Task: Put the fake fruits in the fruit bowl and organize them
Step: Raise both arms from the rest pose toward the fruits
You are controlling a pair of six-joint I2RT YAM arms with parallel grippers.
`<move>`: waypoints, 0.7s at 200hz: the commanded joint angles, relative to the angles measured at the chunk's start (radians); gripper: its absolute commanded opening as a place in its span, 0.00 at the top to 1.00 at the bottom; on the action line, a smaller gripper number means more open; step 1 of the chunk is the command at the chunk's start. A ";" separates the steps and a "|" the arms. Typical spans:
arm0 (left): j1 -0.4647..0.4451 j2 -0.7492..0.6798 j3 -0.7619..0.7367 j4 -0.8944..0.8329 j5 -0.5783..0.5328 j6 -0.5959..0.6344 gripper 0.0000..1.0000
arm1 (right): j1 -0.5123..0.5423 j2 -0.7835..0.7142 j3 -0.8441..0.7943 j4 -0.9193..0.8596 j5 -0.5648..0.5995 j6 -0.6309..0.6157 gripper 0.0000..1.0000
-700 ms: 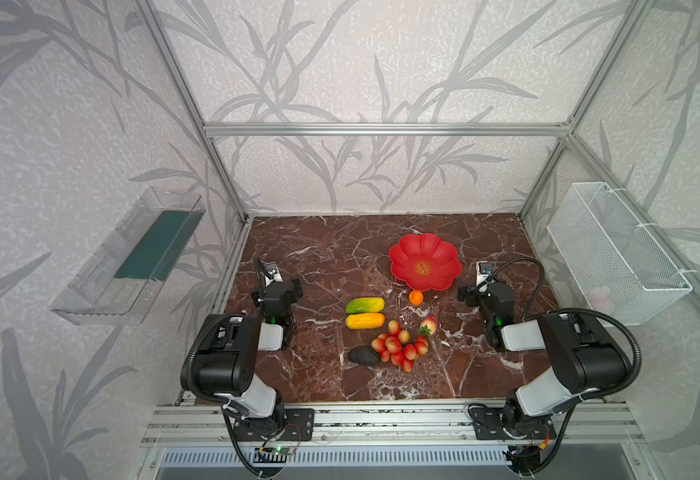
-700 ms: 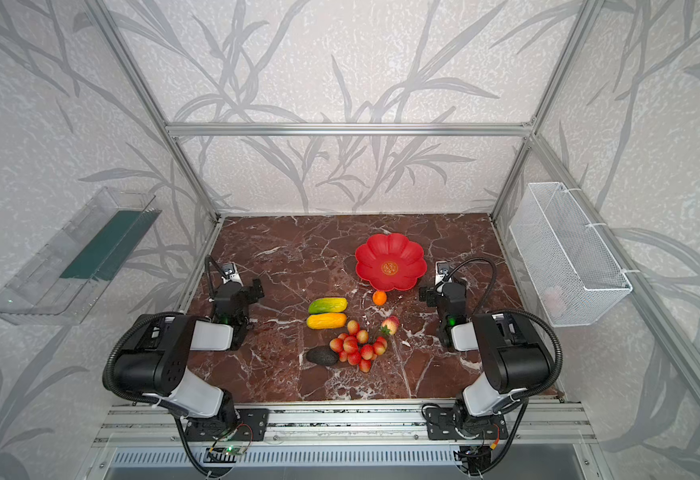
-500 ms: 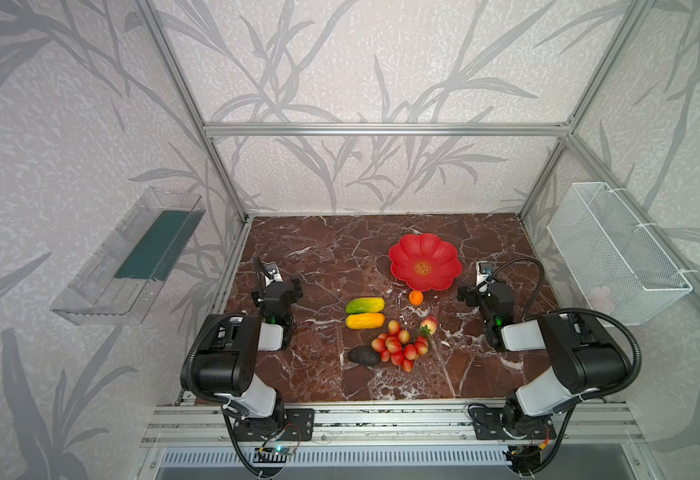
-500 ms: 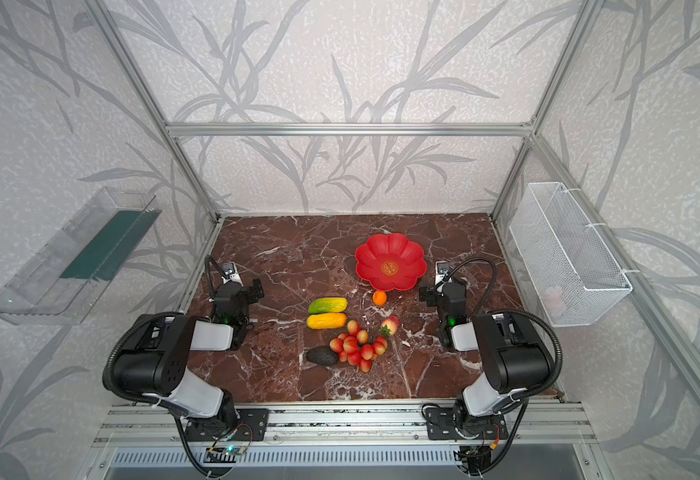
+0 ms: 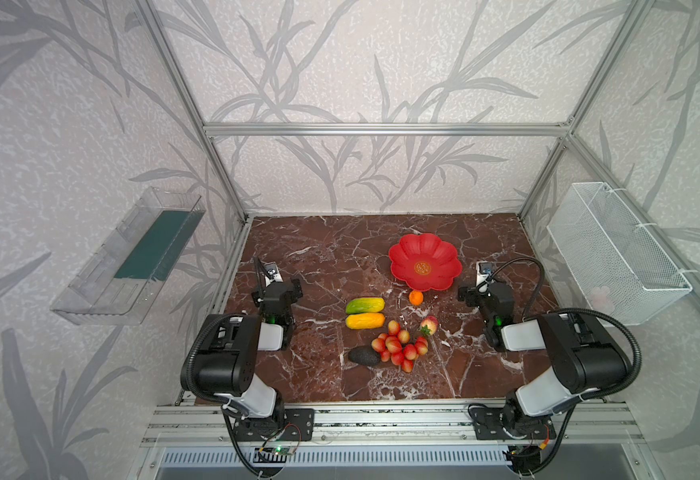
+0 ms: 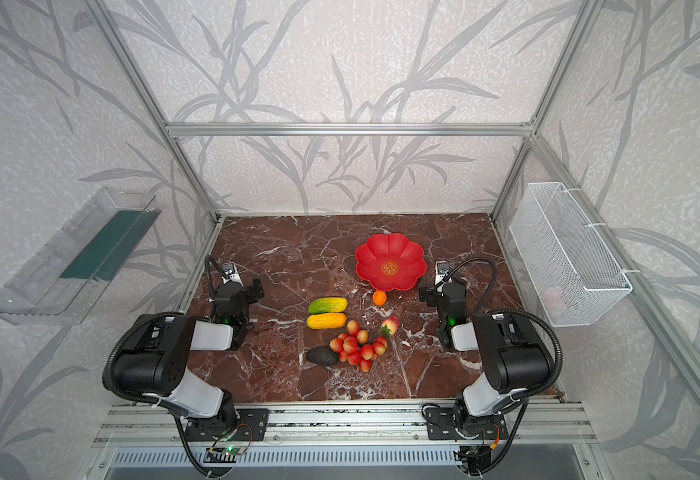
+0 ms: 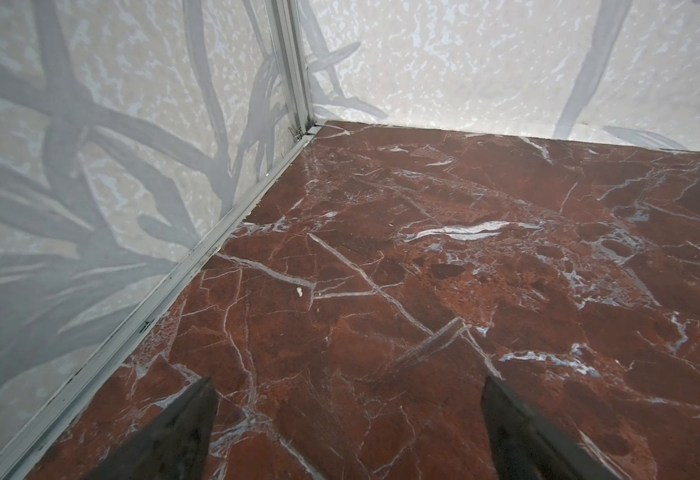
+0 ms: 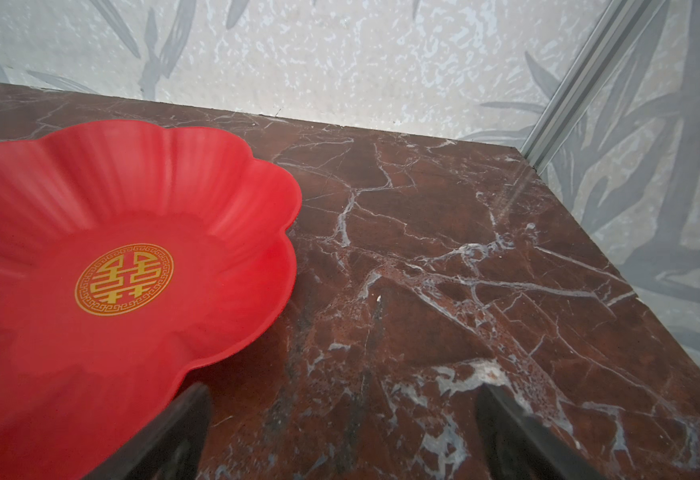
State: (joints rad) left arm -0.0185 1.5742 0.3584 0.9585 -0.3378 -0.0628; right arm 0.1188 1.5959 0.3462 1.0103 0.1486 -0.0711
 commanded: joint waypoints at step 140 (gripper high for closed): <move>0.004 -0.554 0.273 -0.765 0.176 -0.173 0.01 | -0.005 -0.497 0.341 -0.964 -0.289 0.390 0.07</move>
State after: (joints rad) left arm -0.0204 1.0473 0.6342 0.3588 -0.2718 -0.2108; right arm 0.1112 1.1088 0.6746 0.3325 0.0624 0.2092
